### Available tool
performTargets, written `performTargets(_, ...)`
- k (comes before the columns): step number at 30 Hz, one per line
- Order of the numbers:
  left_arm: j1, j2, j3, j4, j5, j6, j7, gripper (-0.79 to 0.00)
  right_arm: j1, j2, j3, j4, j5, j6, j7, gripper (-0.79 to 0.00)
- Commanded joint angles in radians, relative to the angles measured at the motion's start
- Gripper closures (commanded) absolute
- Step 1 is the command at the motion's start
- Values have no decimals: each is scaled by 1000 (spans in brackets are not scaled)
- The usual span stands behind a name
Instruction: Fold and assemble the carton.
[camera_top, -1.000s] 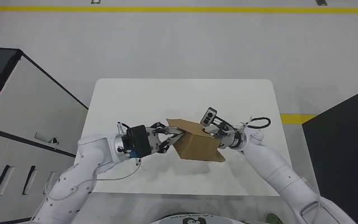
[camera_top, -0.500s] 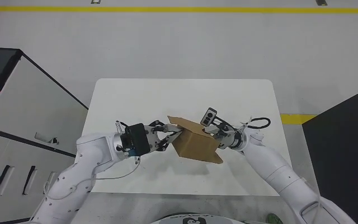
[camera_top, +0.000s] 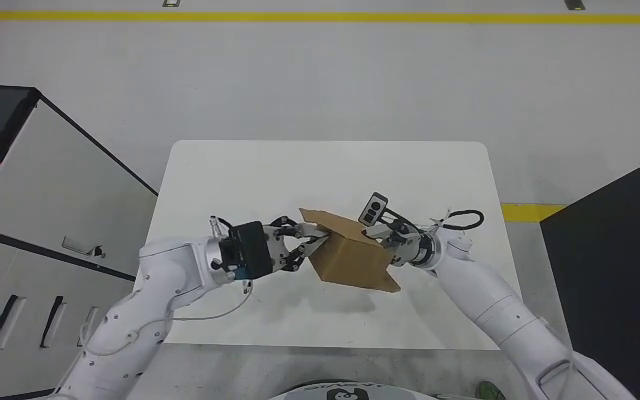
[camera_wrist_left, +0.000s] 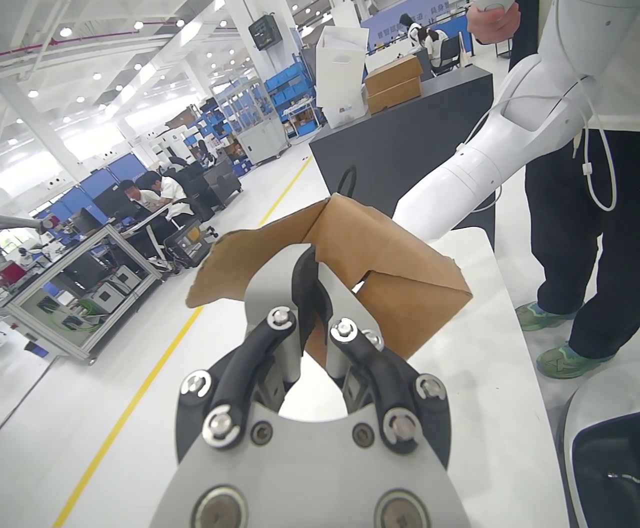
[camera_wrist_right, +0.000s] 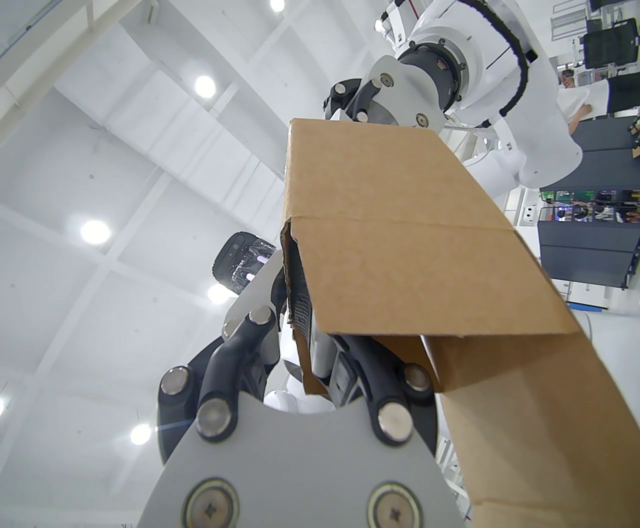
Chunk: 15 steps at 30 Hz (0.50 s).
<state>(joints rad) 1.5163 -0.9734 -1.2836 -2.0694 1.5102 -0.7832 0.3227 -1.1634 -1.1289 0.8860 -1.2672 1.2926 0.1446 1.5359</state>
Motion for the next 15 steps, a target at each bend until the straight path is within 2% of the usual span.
performTargets(1, -2, 0, 5, -1, 5, 2, -5, 0, 0, 0, 0, -1, 0, 3, 0, 0)
performTargets(15, -10, 0, 15, 2, 4, 11, -4, 0, 2, 1, 3, 6, 5, 6, 0, 0)
